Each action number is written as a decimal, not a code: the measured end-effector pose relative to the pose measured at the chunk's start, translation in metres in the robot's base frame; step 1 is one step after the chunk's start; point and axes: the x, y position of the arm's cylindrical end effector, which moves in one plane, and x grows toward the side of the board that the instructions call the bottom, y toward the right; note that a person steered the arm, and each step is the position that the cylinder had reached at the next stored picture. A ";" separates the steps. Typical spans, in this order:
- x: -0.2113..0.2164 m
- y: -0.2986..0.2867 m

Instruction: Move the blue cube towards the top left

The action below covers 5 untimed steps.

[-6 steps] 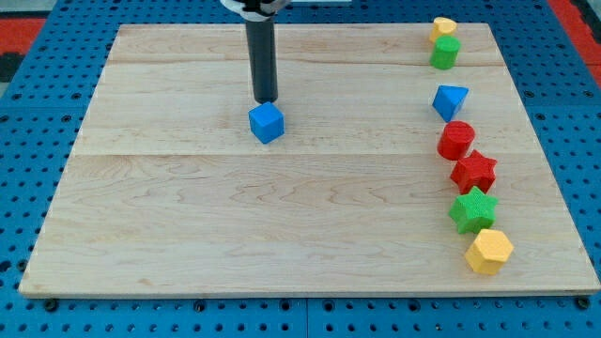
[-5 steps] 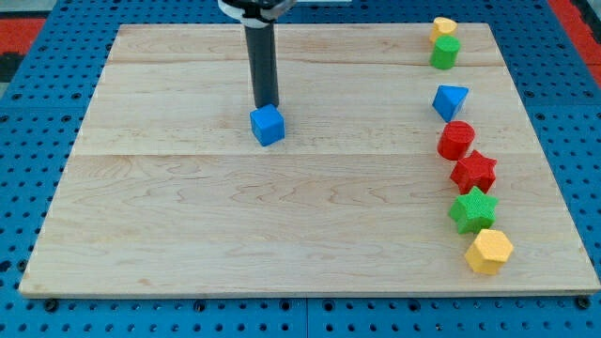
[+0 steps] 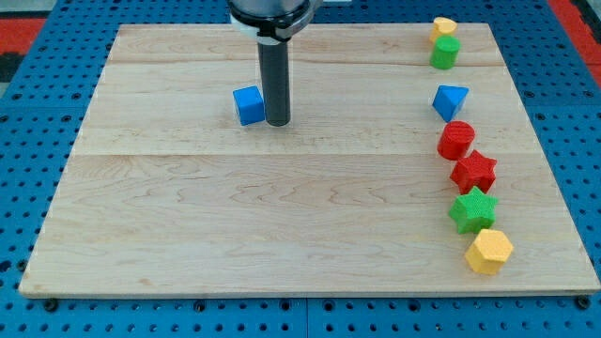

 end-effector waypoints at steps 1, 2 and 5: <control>-0.023 -0.064; -0.018 -0.084; -0.083 -0.207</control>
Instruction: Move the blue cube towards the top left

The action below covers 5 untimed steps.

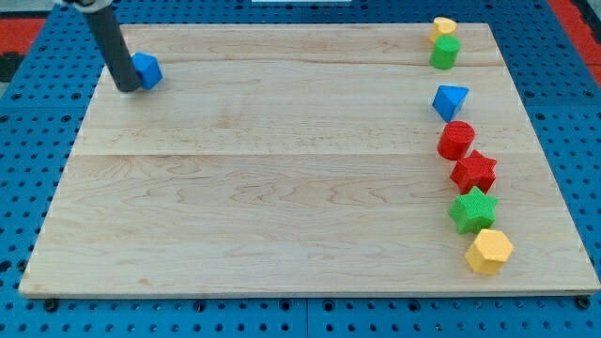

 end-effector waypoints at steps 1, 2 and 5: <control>-0.018 0.000; -0.022 0.013; 0.020 0.167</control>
